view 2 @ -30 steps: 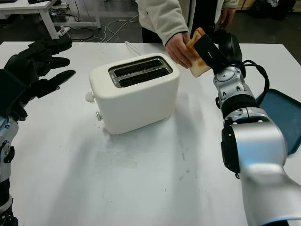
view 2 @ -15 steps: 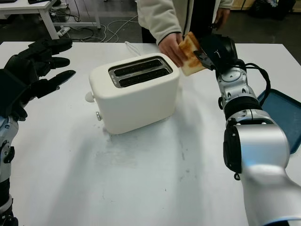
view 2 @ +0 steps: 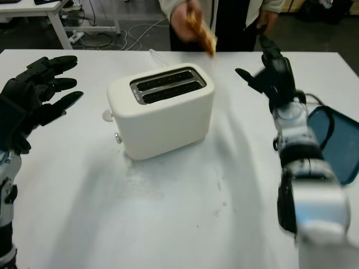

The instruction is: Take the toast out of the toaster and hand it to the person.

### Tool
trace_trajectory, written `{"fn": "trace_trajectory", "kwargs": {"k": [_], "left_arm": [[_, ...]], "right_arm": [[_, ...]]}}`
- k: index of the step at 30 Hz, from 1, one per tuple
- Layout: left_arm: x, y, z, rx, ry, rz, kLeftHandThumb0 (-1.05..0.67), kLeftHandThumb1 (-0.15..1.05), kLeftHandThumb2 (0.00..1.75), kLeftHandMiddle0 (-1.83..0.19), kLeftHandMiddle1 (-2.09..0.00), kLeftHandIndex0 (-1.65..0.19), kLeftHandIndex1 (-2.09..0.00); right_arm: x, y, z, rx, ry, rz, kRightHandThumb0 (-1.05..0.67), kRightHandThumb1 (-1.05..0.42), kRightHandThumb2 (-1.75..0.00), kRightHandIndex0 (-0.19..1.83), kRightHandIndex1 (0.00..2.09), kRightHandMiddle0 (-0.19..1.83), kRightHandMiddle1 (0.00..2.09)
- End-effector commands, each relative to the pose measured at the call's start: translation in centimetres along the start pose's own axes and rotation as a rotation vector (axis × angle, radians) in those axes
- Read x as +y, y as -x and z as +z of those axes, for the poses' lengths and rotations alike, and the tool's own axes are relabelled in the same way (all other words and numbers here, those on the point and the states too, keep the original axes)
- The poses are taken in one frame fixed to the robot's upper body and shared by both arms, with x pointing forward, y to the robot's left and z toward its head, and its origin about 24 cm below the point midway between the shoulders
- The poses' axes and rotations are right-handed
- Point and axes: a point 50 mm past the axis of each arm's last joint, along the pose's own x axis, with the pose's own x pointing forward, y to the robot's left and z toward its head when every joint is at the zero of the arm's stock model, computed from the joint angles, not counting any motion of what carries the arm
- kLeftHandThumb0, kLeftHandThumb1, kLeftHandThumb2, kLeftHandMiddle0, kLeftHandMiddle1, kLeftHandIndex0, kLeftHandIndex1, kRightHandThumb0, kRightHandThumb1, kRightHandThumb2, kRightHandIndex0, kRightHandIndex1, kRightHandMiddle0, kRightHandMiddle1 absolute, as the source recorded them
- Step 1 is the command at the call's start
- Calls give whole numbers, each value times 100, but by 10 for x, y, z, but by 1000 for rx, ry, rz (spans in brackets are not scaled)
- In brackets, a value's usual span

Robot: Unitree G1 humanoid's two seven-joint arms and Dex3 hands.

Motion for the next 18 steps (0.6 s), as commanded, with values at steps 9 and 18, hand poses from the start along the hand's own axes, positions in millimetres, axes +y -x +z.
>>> {"fn": "trace_trajectory", "kwargs": {"k": [9, 18], "left_arm": [[-29, 32, -14, 37, 135, 103, -59, 92, 26, -7, -74, -26, -25], [-59, 57, -39, 59, 224, 145, -63, 92, 34, -6, -62, -24, -16]], "right_arm": [[59, 90, 16, -70, -386, 30, -64, -92, -75, 5, 0, 7, 0], [85, 118, 34, -10, -659, 2, -62, -92, -81, 0, 0, 0, 0]]}}
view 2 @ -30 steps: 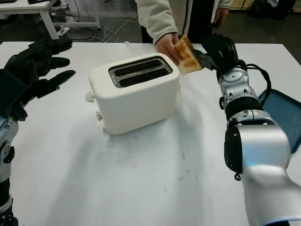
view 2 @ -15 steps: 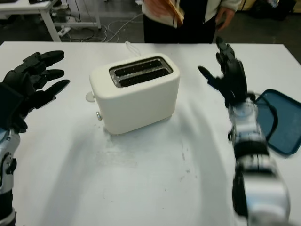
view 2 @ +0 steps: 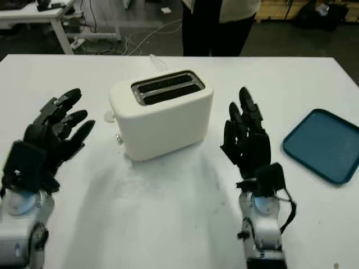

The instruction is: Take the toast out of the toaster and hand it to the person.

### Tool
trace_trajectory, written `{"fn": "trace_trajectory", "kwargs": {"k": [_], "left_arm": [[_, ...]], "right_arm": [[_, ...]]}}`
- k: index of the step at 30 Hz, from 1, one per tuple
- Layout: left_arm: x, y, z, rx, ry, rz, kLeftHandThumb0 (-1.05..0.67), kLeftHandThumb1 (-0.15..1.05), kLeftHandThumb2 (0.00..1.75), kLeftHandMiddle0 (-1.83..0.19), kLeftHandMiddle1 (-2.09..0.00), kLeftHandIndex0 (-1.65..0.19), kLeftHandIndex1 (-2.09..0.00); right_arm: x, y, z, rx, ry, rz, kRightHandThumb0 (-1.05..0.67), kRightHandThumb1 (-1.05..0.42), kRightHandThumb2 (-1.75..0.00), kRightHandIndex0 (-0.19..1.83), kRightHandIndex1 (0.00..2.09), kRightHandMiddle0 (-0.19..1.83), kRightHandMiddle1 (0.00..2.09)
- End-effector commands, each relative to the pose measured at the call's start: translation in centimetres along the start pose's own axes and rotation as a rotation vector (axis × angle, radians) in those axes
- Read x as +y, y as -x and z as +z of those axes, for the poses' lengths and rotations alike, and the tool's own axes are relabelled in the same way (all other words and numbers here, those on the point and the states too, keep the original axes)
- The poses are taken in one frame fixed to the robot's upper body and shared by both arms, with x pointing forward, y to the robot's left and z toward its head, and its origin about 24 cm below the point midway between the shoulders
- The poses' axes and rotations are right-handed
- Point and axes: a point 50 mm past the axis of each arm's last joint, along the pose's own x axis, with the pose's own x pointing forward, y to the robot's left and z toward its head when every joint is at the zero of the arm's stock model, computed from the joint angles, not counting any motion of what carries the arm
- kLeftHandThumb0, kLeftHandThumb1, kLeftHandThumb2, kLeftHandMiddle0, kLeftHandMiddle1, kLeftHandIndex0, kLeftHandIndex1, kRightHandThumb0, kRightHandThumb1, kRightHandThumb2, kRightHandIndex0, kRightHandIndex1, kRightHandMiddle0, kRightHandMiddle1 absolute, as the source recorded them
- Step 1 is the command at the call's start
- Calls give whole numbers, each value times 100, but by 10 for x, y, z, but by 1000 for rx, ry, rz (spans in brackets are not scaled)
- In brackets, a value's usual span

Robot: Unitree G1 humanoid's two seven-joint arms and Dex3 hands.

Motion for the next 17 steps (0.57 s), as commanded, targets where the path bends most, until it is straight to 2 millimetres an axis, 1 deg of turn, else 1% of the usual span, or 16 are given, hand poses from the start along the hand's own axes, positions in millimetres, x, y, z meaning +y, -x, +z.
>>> {"fn": "trace_trajectory", "kwargs": {"k": [1, 5, 6, 9, 17], "left_arm": [[-1, 4, -9, 4, -2, -7, -63, 92, 35, -6, -62, -23, -15], [-4, 11, -24, -2, 43, -18, -65, 92, 38, -9, -65, -27, -16], [-5, 12, -25, -5, 47, -22, -65, 92, 38, -7, -70, -27, -16], [-5, 14, -26, -8, 51, -22, -65, 92, 37, -4, -75, -28, -16], [-7, 12, -23, -52, 51, -12, -65, 92, 39, -3, -78, -28, -15]], "right_arm": [[3, 4, -5, 40, -31, -2, -60, -92, -82, 0, 0, 0, 0], [8, 8, -16, 110, -30, -1, -55, -92, -85, 0, 0, 0, 0], [9, 8, -18, 117, -28, 0, -56, -92, -85, 0, 0, 0, 0], [11, 8, -20, 129, -29, 3, -58, -92, -83, 0, 0, 0, 0], [12, 9, -24, 167, -13, 4, -58, -92, -81, 0, 0, 0, 0]]}}
